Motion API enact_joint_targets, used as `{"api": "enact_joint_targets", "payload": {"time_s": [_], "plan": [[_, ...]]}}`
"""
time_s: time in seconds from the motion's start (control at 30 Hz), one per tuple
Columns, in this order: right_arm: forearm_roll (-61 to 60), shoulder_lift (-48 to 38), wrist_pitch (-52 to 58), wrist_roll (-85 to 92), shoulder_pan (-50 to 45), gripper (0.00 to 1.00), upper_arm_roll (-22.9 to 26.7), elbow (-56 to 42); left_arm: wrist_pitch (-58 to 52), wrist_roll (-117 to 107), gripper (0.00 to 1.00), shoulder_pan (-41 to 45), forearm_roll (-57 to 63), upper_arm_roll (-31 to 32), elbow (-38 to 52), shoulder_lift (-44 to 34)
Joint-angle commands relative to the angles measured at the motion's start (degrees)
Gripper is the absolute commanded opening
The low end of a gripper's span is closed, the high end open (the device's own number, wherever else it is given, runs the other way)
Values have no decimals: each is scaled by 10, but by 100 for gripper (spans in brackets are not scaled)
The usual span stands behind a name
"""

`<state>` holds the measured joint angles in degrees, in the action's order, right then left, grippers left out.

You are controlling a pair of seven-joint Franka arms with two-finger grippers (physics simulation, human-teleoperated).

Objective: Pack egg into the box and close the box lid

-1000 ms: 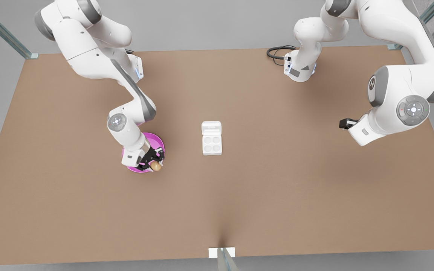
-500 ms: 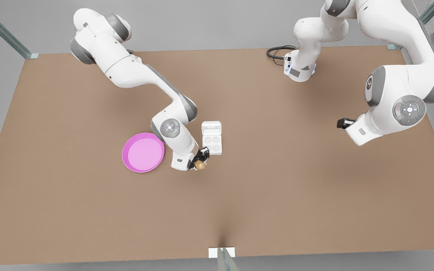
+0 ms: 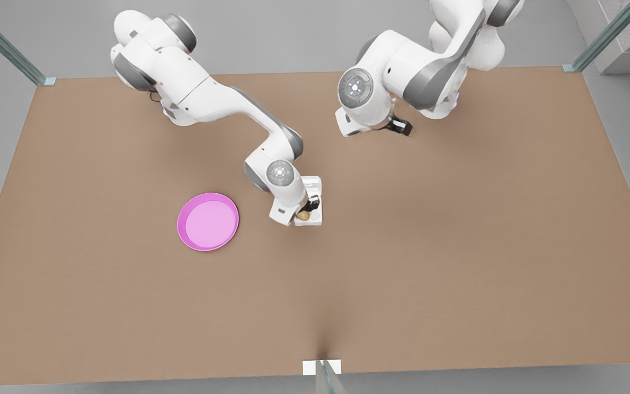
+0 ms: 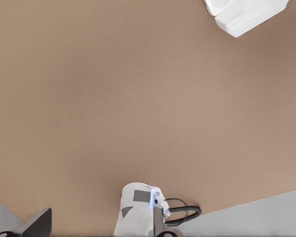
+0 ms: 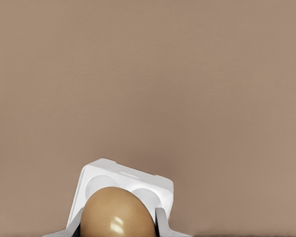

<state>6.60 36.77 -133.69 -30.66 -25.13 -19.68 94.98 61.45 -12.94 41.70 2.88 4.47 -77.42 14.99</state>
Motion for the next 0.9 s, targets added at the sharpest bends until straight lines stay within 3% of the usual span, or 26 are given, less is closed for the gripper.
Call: {"api": "enact_joint_targets", "payload": {"time_s": [0.0, 0.03, 0.13, 0.2, 0.33, 0.37, 0.4, 0.53, 0.6, 0.7, 0.73, 0.8, 0.87], "plan": [[11, -2, 3, -226, -1, 40, 0, 16, -16, -392, 82, 37, -61, 0, 1, 9], [11, -3, -6, -232, -1, 40, 0, 30, -14, -424, 65, 54, -70, 0, 2, 18], [12, -10, -23, -263, -18, 40, -4, 58, 9, -467, 42, 79, -89, 2, 2, 41], [12, -10, -23, -279, -24, 40, -4, 54, 19, -491, 36, 93, -90, 2, 2, 58], [13, -10, -23, -296, -35, 42, -4, 54, 75, -585, 28, 101, -128, 3, 2, 94], [13, -10, -22, -296, -35, 56, -4, 55, 81, -594, 26, 117, -127, 2, 2, 99], [13, -10, -21, -296, -35, 100, -4, 52, 75, -594, 26, 117, -128, 2, 2, 98], [13, -10, -21, -295, -36, 100, -4, 43, 60, -592, 25, 117, -126, 2, 2, 98], [65, -10, -14, -290, -36, 100, -4, -16, 51, -591, 25, 117, -125, 1, 2, 97], [66, -11, -12, -119, 49, 100, -4, -93, 43, -590, 25, 117, -125, 1, 2, 96], [63, -45, 33, -16, 94, 100, -6, -97, 28, -589, 25, 117, -123, 0, 2, 94], [56, -83, 284, 174, 164, 100, -2, -190, -6, -587, 25, 117, -117, -1, 3, 86], [45, -179, 338, 243, 227, 100, 11, -135, 17, -589, 25, 117, -121, -1, 3, 89]]}}
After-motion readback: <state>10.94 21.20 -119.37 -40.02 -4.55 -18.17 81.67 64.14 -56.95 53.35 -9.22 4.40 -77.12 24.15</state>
